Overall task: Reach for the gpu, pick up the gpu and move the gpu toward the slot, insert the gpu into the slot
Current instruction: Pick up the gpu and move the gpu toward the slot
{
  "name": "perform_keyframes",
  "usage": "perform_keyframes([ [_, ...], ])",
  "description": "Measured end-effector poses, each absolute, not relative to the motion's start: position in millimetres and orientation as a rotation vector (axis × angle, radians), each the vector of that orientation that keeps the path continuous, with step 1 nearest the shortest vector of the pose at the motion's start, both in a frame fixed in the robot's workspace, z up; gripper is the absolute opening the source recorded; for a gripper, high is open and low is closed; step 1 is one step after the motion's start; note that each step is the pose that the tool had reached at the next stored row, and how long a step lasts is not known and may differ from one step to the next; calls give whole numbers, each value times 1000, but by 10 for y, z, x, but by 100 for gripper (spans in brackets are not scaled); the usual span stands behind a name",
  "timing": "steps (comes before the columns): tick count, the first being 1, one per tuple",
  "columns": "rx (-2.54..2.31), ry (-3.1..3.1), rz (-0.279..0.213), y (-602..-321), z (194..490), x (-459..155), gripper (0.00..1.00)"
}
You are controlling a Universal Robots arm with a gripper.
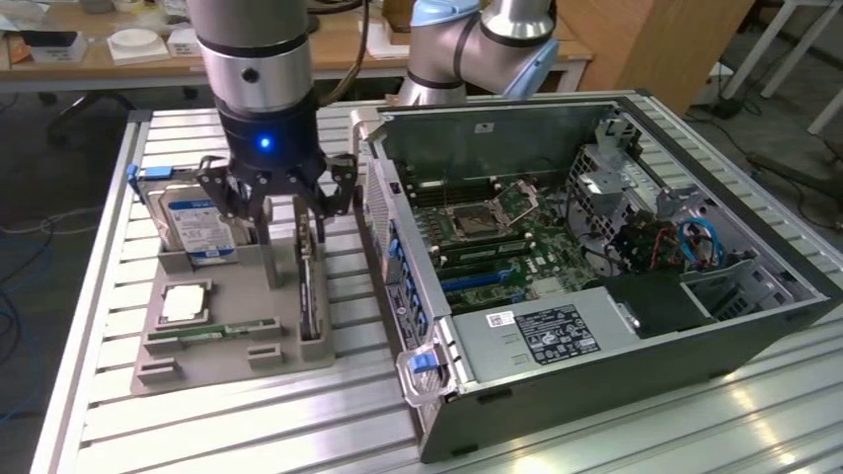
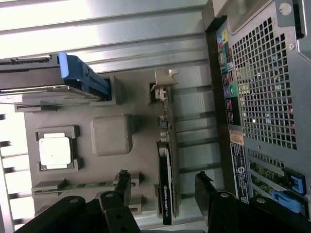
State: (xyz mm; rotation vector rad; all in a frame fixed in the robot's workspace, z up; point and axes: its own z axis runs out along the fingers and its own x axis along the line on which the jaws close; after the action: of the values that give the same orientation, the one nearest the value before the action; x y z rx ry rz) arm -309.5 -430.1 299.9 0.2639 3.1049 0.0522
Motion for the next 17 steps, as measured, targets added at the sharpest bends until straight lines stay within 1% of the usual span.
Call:
perform_keyframes([
  [4,265,3104,53,-4359,2929,-3098,65],
  [17,135,3114,54,-4369,2729,-3099,65],
])
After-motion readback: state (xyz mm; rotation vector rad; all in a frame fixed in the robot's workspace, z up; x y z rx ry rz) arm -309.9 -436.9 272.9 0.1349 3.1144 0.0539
